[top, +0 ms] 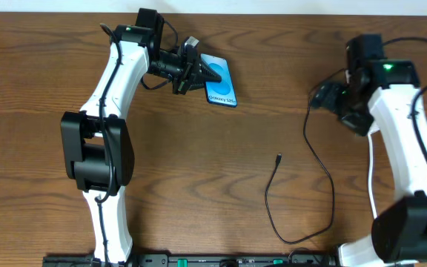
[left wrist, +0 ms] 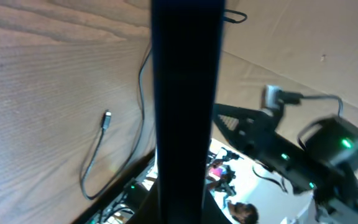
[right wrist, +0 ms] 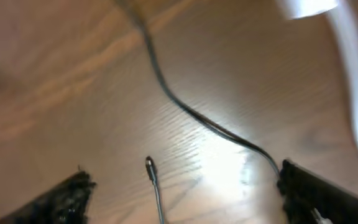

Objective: Plug charger to phone and switch on socket
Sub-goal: 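Release the phone from the right gripper and move it toward the cable, then grasp the black cable's USB-C plug with the right gripper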

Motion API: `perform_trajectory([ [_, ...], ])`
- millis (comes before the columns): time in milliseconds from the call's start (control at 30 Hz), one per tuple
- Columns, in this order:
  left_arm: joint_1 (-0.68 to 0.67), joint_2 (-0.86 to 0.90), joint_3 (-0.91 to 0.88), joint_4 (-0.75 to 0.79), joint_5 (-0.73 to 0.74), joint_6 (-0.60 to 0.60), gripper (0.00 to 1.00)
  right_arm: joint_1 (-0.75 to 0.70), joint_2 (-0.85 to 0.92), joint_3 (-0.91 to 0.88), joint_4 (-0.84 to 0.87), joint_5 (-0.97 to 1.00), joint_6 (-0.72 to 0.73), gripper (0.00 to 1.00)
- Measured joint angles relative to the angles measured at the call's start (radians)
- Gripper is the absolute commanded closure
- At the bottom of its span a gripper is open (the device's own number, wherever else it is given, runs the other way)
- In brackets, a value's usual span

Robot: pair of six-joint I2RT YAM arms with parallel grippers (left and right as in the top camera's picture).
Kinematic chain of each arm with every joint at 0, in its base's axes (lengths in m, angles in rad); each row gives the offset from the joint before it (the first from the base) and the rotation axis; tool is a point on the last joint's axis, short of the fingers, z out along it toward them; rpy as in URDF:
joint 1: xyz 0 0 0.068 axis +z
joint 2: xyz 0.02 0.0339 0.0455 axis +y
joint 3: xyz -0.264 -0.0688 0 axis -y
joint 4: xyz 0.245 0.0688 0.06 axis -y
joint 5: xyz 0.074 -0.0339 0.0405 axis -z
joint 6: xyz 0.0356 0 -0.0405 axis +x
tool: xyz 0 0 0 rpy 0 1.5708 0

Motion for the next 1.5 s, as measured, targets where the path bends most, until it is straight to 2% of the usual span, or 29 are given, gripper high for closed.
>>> perform_trajectory([
  [67,0.000,0.000,0.000,0.000,-0.017,0.011,0.93,0.013,0.021,-0.055,0.043,-0.067,-0.050,0.26],
  [233,0.000,0.000,0.000,0.000,-0.050,0.024,0.93,0.077,0.061,-0.163,0.111,-0.150,-0.103,0.31],
  [300,0.000,0.000,0.000,0.000,-0.056,0.025,0.93,0.105,0.074,-0.193,0.128,-0.169,-0.111,0.36],
  [433,0.000,0.000,0.000,-0.003,-0.066,0.026,0.93,0.142,0.076,-0.231,0.140,-0.197,-0.120,0.39],
  [567,0.000,0.000,0.000,-0.005,-0.070,0.027,0.93,0.148,0.076,-0.265,0.201,-0.208,-0.115,0.57],
  [600,0.000,0.000,0.000,-0.004,-0.070,0.028,0.93,0.148,0.076,-0.276,0.215,-0.209,-0.107,0.58],
  [967,0.000,0.000,0.000,-0.005,-0.071,0.028,0.93,0.148,0.076,-0.439,0.361,-0.283,-0.058,0.61],
  [1067,0.000,0.000,0.000,-0.005,-0.071,0.028,0.93,0.148,0.076,-0.448,0.363,-0.297,-0.052,0.66],
  [1367,0.000,0.000,0.000,-0.005,-0.073,0.028,0.93,0.182,0.076,-0.502,0.426,-0.291,0.029,0.66],
  [1500,0.000,0.000,0.000,-0.005,-0.073,0.028,0.93,0.196,0.074,-0.506,0.436,-0.294,0.051,0.70],
])
